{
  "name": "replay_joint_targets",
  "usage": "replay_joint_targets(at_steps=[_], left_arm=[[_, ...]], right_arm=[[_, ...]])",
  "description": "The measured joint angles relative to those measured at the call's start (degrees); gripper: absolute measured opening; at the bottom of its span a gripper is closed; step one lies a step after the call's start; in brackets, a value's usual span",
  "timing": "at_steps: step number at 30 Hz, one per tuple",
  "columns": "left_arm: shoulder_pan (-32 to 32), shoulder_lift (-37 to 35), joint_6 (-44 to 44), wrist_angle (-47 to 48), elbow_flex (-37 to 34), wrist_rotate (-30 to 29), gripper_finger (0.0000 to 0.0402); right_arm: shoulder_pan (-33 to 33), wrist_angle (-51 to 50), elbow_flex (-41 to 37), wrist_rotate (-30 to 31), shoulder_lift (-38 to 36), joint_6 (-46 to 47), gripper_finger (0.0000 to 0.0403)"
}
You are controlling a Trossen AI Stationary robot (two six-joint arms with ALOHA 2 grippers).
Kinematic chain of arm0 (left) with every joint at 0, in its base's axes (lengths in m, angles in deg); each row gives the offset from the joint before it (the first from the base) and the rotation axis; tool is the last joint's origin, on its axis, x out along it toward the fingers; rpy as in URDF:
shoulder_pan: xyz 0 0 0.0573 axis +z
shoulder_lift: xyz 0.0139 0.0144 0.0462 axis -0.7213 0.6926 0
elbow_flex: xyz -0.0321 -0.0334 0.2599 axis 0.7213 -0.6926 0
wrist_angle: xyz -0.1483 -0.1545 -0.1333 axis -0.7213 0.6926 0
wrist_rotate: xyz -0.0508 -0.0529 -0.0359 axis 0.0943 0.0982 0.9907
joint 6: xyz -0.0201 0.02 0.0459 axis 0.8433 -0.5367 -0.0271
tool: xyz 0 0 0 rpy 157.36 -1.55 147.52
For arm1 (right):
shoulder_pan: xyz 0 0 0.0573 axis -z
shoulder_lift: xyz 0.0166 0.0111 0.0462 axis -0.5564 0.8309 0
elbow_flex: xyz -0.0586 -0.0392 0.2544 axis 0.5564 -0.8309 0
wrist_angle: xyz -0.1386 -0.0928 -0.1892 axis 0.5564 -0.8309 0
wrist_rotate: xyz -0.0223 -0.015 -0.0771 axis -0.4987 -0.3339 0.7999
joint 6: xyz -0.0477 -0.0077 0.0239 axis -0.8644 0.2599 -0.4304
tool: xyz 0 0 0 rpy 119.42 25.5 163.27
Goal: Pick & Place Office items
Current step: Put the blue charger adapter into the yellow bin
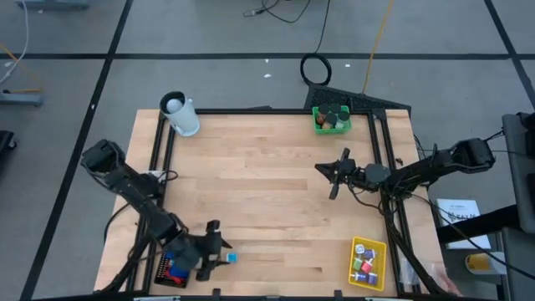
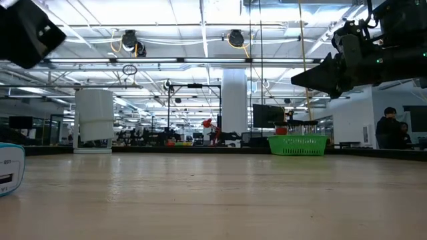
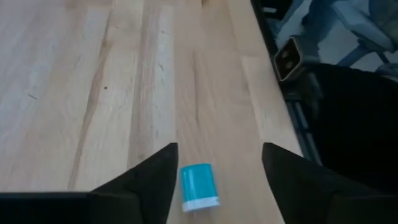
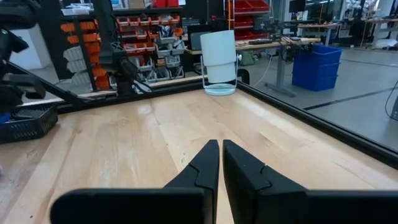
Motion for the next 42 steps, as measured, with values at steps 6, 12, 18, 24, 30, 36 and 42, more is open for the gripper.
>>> replay_joint_targets(at_steps=[6, 12, 18, 24, 30, 36, 42], left_arm=[[-2.1, 1.9, 3.5, 1.8, 0.9, -2.7, 0.027], [-1.6, 9.5, 7.3, -0.7, 0.9, -2.5, 0.0282], [-1.2, 14.6, 6.9, -4.5, 0.9, 2.8, 0.0281], [-1.1, 14.9, 6.6, -3.7, 0.9, 3.2, 0.022], [0.0, 14.9, 4.8, -3.6, 0.9, 1.9, 0.014], [2.8, 14.9, -4.6, -3.9, 0.9, -2.9, 0.014], [8.4, 14.9, -21.4, -9.6, 0.7, -17.1, 0.0151]], right_arm=[[0.0, -0.1, 0.0, 0.0, 0.0, 0.0, 0.0015], [0.0, -0.1, 0.0, 0.0, 0.0, 0.0, 0.0015], [0.0, -0.1, 0.0, 0.0, 0.0, 0.0, 0.0015], [0.0, -0.3, 0.0, 0.0, 0.0, 0.0, 0.0015], [0.0, -0.4, 0.0, 0.0, 0.0, 0.0, 0.0015], [0.0, -0.5, 0.0, 0.0, 0.0, 0.0, 0.0015], [0.0, -1.5, 0.0, 0.0, 0.0, 1.4, 0.0015]])
